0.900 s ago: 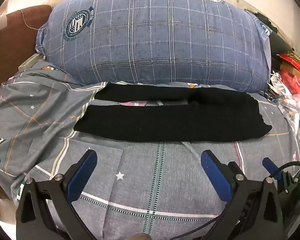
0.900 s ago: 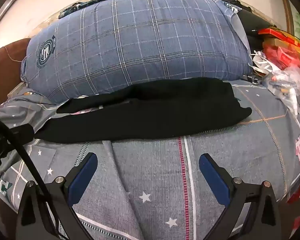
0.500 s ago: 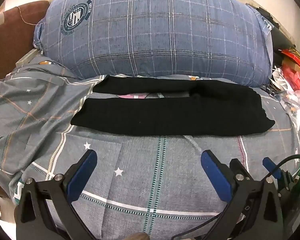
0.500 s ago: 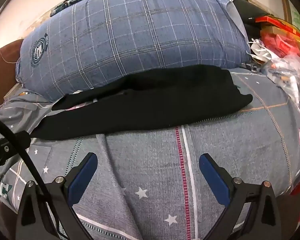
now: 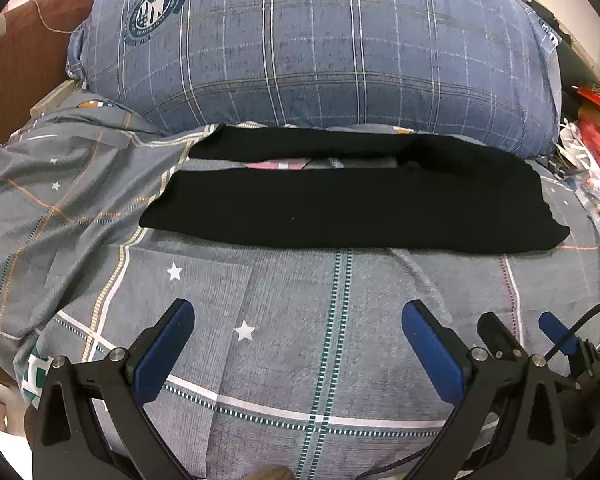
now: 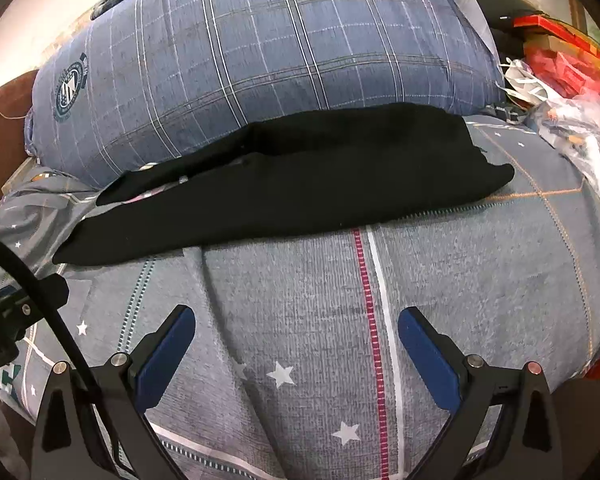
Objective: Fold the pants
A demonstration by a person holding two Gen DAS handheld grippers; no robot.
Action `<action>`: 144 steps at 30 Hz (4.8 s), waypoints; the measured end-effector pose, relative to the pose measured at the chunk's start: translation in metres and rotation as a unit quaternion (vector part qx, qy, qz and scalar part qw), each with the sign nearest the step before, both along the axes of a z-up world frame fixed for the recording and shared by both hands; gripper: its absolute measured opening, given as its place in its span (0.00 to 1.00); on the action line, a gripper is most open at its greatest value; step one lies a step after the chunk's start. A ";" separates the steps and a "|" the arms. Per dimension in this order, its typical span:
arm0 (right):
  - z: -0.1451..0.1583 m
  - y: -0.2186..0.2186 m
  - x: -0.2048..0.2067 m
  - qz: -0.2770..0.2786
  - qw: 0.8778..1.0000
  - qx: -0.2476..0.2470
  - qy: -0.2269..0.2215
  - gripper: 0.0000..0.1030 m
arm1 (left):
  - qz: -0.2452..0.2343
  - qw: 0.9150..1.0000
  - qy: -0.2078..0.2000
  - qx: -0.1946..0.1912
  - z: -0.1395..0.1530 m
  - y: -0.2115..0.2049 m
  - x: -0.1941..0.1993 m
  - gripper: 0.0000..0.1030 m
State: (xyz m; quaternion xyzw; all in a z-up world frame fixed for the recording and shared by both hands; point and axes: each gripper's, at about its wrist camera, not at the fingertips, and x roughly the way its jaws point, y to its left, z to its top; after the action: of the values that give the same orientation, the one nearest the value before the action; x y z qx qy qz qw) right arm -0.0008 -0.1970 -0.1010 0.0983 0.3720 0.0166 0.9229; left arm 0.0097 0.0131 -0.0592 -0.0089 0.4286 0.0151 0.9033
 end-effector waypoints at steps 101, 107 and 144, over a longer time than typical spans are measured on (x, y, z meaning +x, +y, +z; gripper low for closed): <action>0.051 -0.185 0.302 -0.029 0.991 0.029 0.130 0.17 | -0.056 0.993 0.057 -0.082 0.008 0.128 0.302 0.09; 0.078 -0.186 0.252 -0.021 0.995 0.048 0.079 0.16 | -0.057 0.994 -0.011 -0.090 0.053 0.129 0.253 0.07; 0.006 -0.244 0.064 -0.108 0.965 0.225 0.076 0.61 | -0.006 0.968 0.119 -0.222 -0.034 0.150 0.083 0.11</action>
State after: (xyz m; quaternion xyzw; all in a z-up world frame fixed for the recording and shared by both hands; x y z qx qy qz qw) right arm 0.0637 -0.4407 -0.0954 0.3443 0.4148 -0.0073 0.8422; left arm 0.0932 0.1632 -0.0929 -0.2050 0.5253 -0.0847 0.8215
